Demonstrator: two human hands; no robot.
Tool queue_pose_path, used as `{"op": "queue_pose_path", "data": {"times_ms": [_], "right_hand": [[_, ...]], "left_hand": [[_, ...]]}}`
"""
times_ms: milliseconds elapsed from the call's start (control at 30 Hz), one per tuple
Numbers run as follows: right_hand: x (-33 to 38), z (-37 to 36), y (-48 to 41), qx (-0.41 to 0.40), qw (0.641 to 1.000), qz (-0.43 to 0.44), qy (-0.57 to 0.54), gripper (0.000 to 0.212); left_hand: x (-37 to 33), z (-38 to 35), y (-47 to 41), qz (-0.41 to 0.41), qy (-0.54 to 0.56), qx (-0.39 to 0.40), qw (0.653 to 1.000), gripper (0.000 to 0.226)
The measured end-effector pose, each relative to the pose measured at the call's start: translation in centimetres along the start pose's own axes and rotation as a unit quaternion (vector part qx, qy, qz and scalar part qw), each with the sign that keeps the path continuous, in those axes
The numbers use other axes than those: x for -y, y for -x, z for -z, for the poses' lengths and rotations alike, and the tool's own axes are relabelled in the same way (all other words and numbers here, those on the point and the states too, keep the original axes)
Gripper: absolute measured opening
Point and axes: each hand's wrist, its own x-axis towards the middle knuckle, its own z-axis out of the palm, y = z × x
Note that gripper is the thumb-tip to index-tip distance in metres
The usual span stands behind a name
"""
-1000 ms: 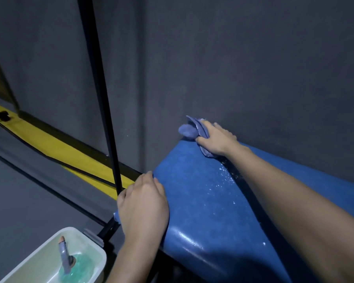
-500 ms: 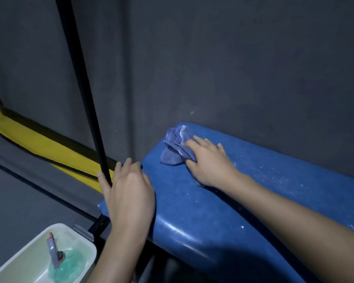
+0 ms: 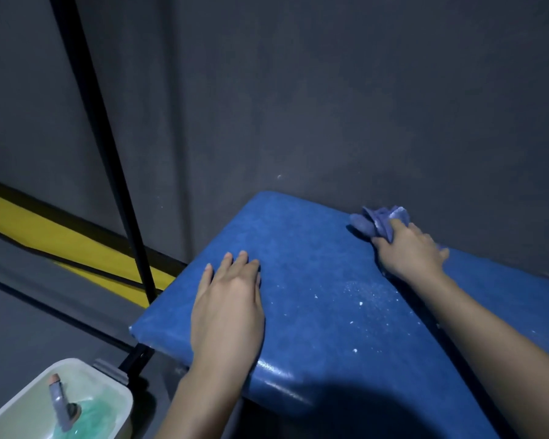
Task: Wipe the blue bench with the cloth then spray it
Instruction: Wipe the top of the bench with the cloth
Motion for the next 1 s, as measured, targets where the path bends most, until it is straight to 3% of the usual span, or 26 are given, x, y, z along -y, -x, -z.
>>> {"op": "queue_pose_path", "data": {"times_ms": [100,300,433,633,700,833,933,1000], "right_hand": [[2.7,-0.9,0.8,0.01,0.999,0.033,0.016,0.043],[7.4,-2.5,5.1,0.032,0.976,0.216,0.003,0.038],[8.2,-2.2,8.1,0.065,0.953,0.295,-0.022,0.041],[6.4,-1.6,12.3,0.076,0.912,0.402,-0.036,0.039],[5.0,-1.1,12.5,0.086,0.908,0.408,-0.047,0.04],[6.5,-0.9,13.1,0.072,0.933,0.352,-0.035,0.034],[8.2,-1.2,14.5,0.064,0.94,0.335,-0.013,0.037],[7.4,-1.3,15.4,0.06,0.935,0.349,-0.012,0.037]], "left_hand": [[0.0,0.0,0.0,0.007,0.023,-0.007,1.0,0.036],[-0.5,0.5,0.3,0.043,0.081,-0.014,0.996,0.047],[-0.6,1.0,0.1,0.068,0.193,-0.028,0.978,0.058],[-0.2,1.5,0.3,0.074,0.271,-0.029,0.959,0.075],[0.0,1.6,0.4,0.072,0.288,-0.012,0.955,0.078],[1.0,1.7,0.2,0.078,0.329,0.018,0.941,0.078],[1.1,2.2,0.0,0.084,0.365,0.036,0.927,0.044],[1.0,2.7,-0.2,0.097,0.427,0.047,0.898,0.035]]}}
